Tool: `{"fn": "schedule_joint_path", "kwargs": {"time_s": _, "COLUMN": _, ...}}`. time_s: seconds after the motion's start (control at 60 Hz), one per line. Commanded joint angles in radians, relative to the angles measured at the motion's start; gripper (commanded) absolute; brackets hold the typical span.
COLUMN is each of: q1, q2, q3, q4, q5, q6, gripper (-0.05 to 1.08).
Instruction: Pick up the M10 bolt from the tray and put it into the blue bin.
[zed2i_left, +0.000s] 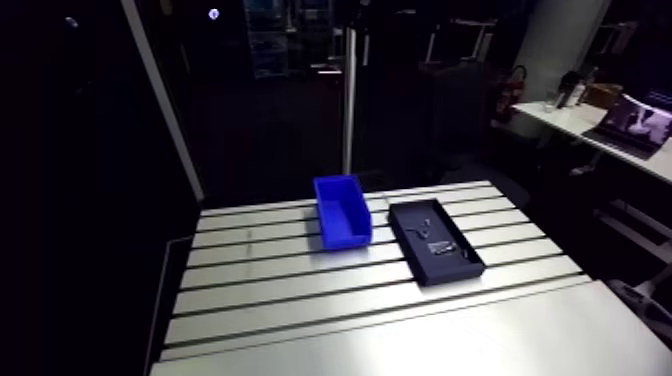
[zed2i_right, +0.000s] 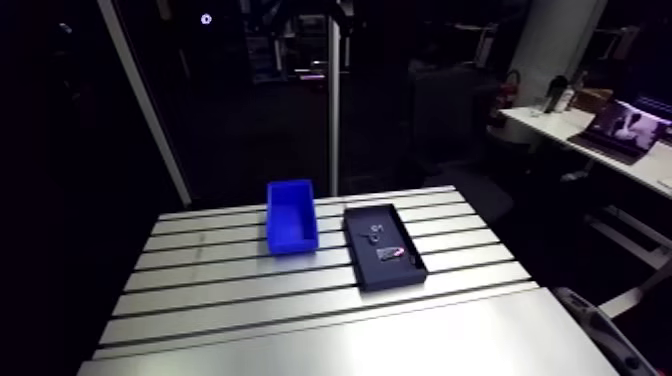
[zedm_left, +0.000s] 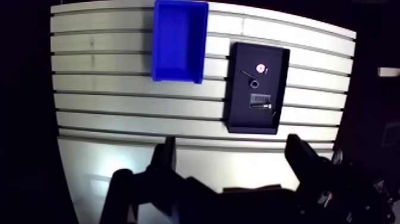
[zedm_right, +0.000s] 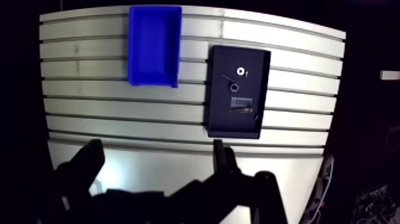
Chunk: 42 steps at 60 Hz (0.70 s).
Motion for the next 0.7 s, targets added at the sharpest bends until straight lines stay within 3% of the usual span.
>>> {"fn": "schedule_joint_path", "kwargs": {"time_s": 0.017, "q1": 0.031, "q2": 0.006, "q3": -0.032, "q4": 0.002, "q5": 0.006, "q6": 0.057, "gripper": 0.01}}
{"fn": "schedule_joint_path", "kwargs": {"time_s": 0.7, "q1": 0.031, "q2": 0.008, "q3": -0.041, "q4": 0.004, "q5": 0.000, "q6": 0.063, "gripper": 0.01}}
